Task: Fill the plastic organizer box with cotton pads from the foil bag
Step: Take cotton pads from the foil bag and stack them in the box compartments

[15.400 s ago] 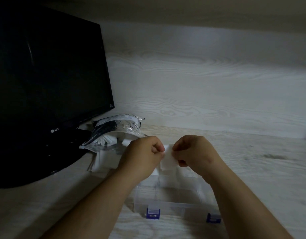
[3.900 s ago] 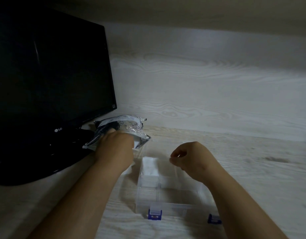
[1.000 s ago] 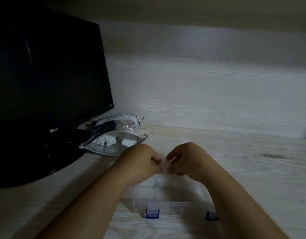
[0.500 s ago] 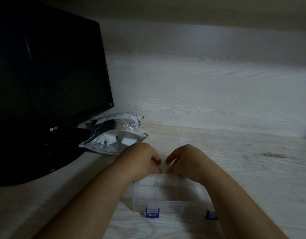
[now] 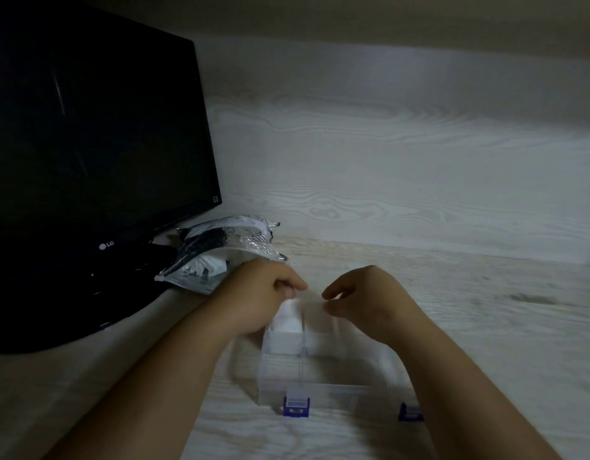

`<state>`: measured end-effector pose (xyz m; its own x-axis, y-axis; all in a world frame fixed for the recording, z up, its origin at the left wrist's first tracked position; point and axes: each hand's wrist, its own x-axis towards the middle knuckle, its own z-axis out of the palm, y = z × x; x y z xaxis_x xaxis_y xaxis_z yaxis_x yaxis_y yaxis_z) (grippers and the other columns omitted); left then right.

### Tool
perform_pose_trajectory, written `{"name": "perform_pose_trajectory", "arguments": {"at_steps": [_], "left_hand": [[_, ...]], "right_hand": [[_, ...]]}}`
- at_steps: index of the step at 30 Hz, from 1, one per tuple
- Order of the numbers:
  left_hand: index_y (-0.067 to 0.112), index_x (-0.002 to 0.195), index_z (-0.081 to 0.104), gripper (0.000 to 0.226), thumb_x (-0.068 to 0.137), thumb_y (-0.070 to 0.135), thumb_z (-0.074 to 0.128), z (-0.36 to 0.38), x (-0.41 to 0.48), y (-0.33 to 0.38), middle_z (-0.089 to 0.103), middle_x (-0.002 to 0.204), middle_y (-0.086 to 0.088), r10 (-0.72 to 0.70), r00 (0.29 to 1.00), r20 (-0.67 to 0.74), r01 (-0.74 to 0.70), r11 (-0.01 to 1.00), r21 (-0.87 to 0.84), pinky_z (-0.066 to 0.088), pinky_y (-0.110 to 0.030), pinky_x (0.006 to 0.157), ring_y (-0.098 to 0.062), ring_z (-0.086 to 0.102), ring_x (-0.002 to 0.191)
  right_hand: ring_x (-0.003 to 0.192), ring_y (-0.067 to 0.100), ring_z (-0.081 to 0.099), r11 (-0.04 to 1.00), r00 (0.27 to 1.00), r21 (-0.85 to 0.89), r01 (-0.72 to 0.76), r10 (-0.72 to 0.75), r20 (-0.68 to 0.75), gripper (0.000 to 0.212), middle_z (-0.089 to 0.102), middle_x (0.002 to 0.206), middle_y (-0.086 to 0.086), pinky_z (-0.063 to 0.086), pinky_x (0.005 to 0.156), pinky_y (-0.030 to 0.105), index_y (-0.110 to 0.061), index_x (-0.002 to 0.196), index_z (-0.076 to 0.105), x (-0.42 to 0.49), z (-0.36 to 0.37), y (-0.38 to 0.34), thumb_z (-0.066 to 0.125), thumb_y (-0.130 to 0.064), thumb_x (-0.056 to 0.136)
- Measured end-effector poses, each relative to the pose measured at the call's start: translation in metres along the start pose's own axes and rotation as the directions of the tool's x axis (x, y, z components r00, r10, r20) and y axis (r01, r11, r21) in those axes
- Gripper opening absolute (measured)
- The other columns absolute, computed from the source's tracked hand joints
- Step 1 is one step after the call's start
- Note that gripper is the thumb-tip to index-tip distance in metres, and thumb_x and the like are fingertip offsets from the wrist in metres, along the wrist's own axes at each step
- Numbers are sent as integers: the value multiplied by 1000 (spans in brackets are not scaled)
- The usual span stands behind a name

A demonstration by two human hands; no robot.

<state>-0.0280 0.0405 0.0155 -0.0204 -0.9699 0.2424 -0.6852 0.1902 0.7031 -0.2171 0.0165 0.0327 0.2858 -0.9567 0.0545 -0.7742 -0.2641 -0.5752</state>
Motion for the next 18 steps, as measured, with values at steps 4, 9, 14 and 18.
{"name": "perform_pose_trajectory", "arguments": {"at_steps": [4,9,14,18], "left_hand": [[29,75,72,44,82,-11,55,-13,2,-5,69,76,9,-24,995,-94,22,1000,-22,46,-14,71,4,63,71],[37,66,64,51,77,-10,47,-25,2,-18,70,80,7,-58,991,-120,76,986,152,54,-27,80,-10,65,79],[37,73,62,35,83,3,59,-29,0,-22,67,96,7,-157,983,-98,183,900,396,50,-23,79,-13,63,90],[30,80,68,15,72,27,80,-34,-4,-18,68,92,8,-199,978,-69,206,841,501,50,-22,77,-12,63,86]], "right_hand": [[68,8,64,999,998,14,47,-47,-40,11,69,85,-9,47,59,15,-27,95,75,-2,0,-1,70,-29,86],[73,9,66,997,996,17,80,-80,-39,10,69,87,-9,48,63,16,-25,95,75,-3,1,-1,69,-28,87],[73,6,63,995,994,5,100,-100,-53,11,66,85,-12,47,65,16,-25,95,75,-3,2,-1,69,-28,86],[62,5,60,995,993,12,102,-101,-56,10,63,78,-14,42,54,11,-25,94,74,-1,3,0,70,-28,86]]}}
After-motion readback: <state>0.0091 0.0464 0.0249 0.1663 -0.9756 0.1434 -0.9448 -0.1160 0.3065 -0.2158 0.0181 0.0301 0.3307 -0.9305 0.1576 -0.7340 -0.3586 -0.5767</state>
